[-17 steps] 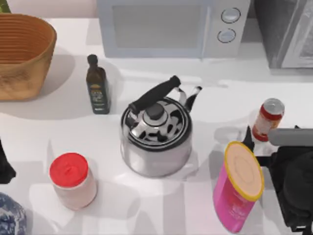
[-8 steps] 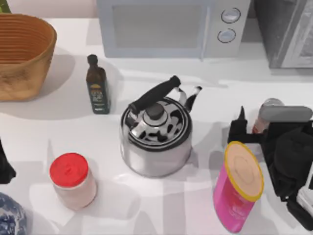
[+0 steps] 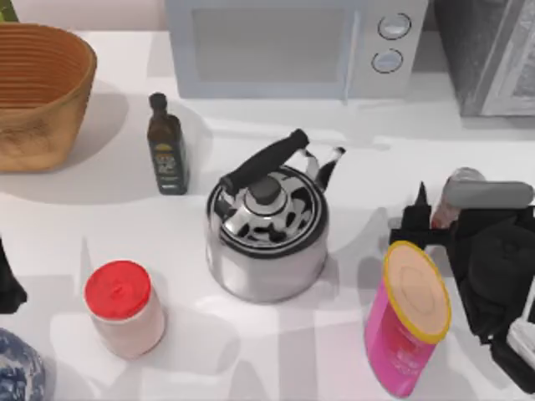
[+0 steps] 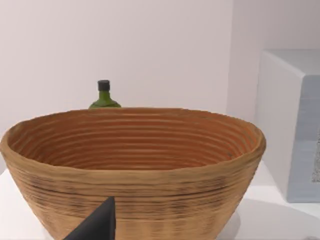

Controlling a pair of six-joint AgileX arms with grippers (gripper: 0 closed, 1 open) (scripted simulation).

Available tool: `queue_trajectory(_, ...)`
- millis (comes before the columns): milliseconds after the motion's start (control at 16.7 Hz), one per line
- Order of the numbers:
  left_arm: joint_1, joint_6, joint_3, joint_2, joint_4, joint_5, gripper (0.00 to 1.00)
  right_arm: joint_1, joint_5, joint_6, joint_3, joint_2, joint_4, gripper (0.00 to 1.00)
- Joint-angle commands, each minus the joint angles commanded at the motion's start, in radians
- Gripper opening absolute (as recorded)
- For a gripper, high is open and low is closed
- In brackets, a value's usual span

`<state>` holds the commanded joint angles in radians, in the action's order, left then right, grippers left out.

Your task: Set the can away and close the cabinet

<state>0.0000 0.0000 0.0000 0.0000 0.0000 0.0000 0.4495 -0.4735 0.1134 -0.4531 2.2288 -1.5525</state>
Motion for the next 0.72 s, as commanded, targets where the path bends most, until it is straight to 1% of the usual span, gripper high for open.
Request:
queue_trajectory(480,0.0,0.0,0.0,0.0,0.0,0.0,1.0,0.0,0.0,0.0,0.0,0.0,0.0,0.02)
queue_trajectory(540,0.0,0.0,0.0,0.0,0.0,0.0,1.0,0.0,0.0,0.0,0.0,0.0,0.0,0.0)
queue_trajectory(720,0.0,0.0,0.0,0.0,0.0,0.0,1.0,0.0,0.0,0.0,0.0,0.0,0.0,0.0)
